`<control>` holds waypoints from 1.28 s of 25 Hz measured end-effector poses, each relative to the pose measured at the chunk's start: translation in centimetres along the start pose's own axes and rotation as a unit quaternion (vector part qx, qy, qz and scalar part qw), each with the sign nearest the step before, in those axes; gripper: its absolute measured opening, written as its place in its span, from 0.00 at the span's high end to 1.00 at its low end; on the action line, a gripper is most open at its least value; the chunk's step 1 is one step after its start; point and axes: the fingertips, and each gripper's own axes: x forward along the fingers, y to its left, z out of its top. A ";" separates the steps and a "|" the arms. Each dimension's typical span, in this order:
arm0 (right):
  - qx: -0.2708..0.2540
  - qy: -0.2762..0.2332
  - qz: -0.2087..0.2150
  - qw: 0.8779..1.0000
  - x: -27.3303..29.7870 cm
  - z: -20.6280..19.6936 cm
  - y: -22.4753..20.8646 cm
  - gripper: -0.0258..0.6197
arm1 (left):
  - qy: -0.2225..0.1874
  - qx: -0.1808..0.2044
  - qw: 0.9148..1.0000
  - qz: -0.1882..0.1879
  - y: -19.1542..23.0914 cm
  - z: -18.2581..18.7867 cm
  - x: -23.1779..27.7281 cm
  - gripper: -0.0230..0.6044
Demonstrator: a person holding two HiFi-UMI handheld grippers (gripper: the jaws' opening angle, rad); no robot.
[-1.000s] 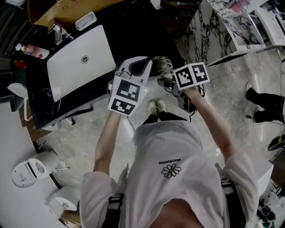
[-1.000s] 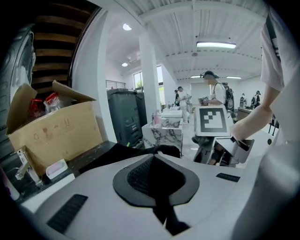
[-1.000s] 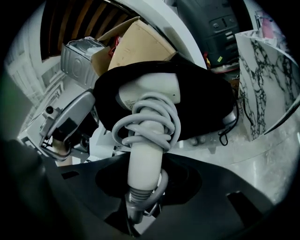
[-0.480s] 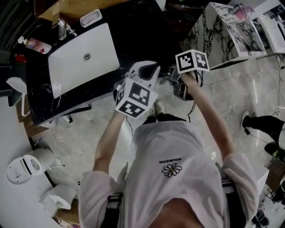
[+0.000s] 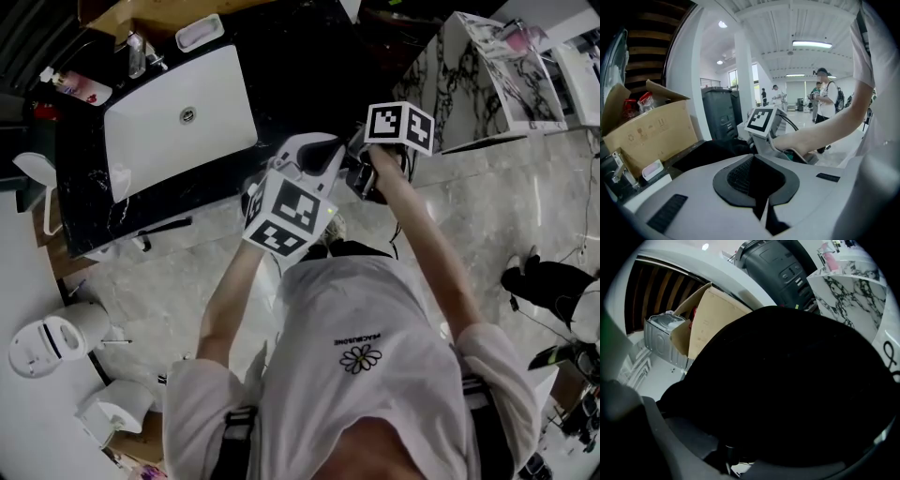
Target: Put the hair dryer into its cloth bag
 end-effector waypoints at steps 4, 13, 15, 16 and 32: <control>-0.004 -0.007 -0.008 1.000 1.4 1.6 0.1 0.71 | -0.003 -0.018 1.000 0.005 1.1 0.3 -0.1 0.94; 0.007 -0.019 0.007 1.000 3.8 4.2 1.1 0.71 | -0.013 -0.048 0.999 0.014 3.5 0.7 -0.3 0.94; 0.003 -0.023 0.003 1.000 4.1 4.6 1.1 0.71 | -0.011 -0.048 0.999 0.014 3.9 0.7 -0.4 0.94; 0.000 -0.026 -0.001 1.000 4.2 4.7 1.1 0.70 | -0.009 -0.047 0.999 0.015 4.0 0.6 -0.5 0.94; 0.050 -0.067 0.093 0.992 1.7 3.4 2.0 0.54 | -0.006 -0.053 0.998 0.028 4.3 -0.3 -0.8 0.94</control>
